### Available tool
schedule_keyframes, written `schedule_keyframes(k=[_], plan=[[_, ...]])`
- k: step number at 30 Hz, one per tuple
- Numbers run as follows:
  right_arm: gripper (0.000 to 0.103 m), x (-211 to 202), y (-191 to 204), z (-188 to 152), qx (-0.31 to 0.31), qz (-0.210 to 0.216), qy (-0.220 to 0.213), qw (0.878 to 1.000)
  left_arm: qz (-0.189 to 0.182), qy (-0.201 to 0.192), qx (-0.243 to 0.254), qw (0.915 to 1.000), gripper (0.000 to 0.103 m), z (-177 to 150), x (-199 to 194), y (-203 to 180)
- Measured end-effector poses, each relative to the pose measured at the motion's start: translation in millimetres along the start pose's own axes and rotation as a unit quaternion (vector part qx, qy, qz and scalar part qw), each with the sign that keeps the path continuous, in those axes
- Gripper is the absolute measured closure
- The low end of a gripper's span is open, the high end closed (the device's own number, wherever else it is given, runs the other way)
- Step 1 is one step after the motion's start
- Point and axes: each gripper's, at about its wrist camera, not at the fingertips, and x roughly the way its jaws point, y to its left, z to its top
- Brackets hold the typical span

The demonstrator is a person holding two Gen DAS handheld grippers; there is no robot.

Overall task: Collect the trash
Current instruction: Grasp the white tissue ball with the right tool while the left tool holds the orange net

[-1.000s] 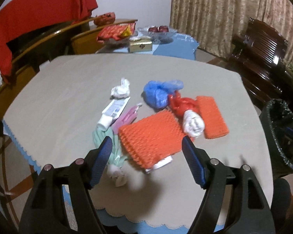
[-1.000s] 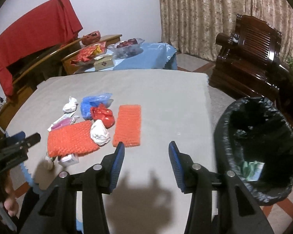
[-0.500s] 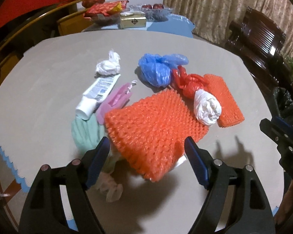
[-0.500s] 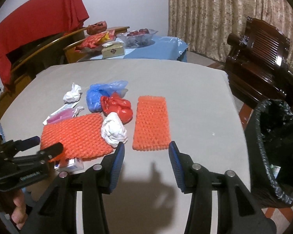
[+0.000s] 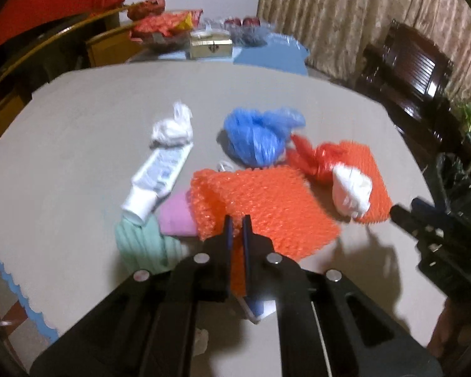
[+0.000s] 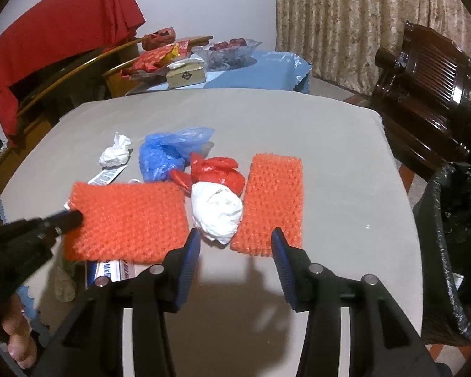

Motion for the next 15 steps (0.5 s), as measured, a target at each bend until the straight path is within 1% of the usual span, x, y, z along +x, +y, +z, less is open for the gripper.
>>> schedule_keyframes(k=[5, 11, 15], plan=[[0.056, 1.6, 1.9, 1.1, -0.001, 0.002, 0.001, 1.000, 0.007, -0.007, 0.000, 0.9999, 0.098, 0.6, -4.2, 2.1], [0.056, 10.1, 8.0, 4.0, -0.006, 0.008, 0.005, 1.000, 0.011, -0.017, -0.018, 0.9996, 0.098, 1.8, -9.2, 10.6], [0.056, 20.1, 15.0, 4.5, -0.013, 0.014, 0.011, 1.000, 0.011, -0.003, -0.017, 0.9998, 0.096, -1.4, 1.4, 15.8]])
